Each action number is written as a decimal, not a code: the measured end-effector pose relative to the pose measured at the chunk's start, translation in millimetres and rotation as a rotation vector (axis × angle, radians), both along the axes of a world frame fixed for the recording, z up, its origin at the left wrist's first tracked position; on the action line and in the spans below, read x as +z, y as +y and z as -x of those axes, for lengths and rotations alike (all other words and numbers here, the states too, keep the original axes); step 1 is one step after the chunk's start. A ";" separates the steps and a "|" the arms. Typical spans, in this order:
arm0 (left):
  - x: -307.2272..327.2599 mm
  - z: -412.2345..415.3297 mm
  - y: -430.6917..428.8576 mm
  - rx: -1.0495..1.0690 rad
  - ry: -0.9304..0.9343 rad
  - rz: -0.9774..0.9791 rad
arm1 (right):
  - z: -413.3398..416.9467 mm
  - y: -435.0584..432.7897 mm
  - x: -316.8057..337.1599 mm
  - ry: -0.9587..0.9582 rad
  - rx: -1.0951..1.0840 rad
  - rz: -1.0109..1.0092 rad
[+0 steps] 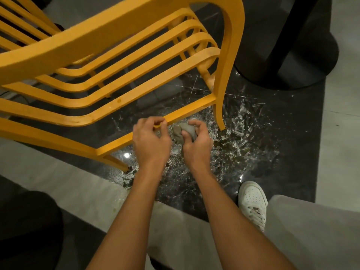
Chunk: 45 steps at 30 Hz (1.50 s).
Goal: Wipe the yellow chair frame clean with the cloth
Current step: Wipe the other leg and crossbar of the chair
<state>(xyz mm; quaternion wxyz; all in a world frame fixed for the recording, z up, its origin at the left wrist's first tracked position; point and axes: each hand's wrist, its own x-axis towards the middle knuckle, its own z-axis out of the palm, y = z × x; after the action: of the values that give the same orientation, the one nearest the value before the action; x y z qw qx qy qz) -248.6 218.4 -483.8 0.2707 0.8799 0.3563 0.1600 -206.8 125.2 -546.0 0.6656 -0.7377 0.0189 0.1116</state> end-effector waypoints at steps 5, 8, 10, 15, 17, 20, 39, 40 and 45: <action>-17.1 -24.6 21.2 -0.143 0.047 0.004 | -4.1 24.9 -22.0 -0.162 -0.127 0.070; -24.5 -29.3 23.7 -0.132 0.048 0.023 | 0.4 43.4 -29.5 -0.167 -0.175 -0.020; -26.0 -30.6 24.2 -0.106 0.021 0.045 | 3.3 51.7 -29.5 -0.166 -0.223 -0.042; -28.6 -32.1 24.9 -0.050 0.000 0.094 | -1.4 54.9 -23.2 -0.216 -0.406 -0.006; -28.7 -32.0 24.3 -0.033 -0.007 0.098 | -11.9 52.2 -23.1 -0.202 -0.497 -0.040; -27.7 -32.6 22.5 -0.010 -0.020 0.115 | -9.4 57.5 -25.4 -0.197 -0.510 -0.077; -25.7 -34.3 18.8 0.006 -0.024 0.150 | -24.1 44.7 -23.5 -0.088 -0.512 -0.217; -25.0 -34.1 18.4 0.009 -0.018 0.153 | -27.1 43.6 -22.6 -0.087 -0.545 -0.217; -24.2 -36.1 17.3 0.020 -0.011 0.157 | -10.5 51.6 -23.4 -0.119 -0.431 -0.157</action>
<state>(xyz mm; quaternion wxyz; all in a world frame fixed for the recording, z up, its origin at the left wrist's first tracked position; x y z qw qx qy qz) -212.6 235.7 -508.0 0.3391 0.8515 0.3750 0.1392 -196.3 176.8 -569.4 0.7294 -0.6677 0.1280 -0.0756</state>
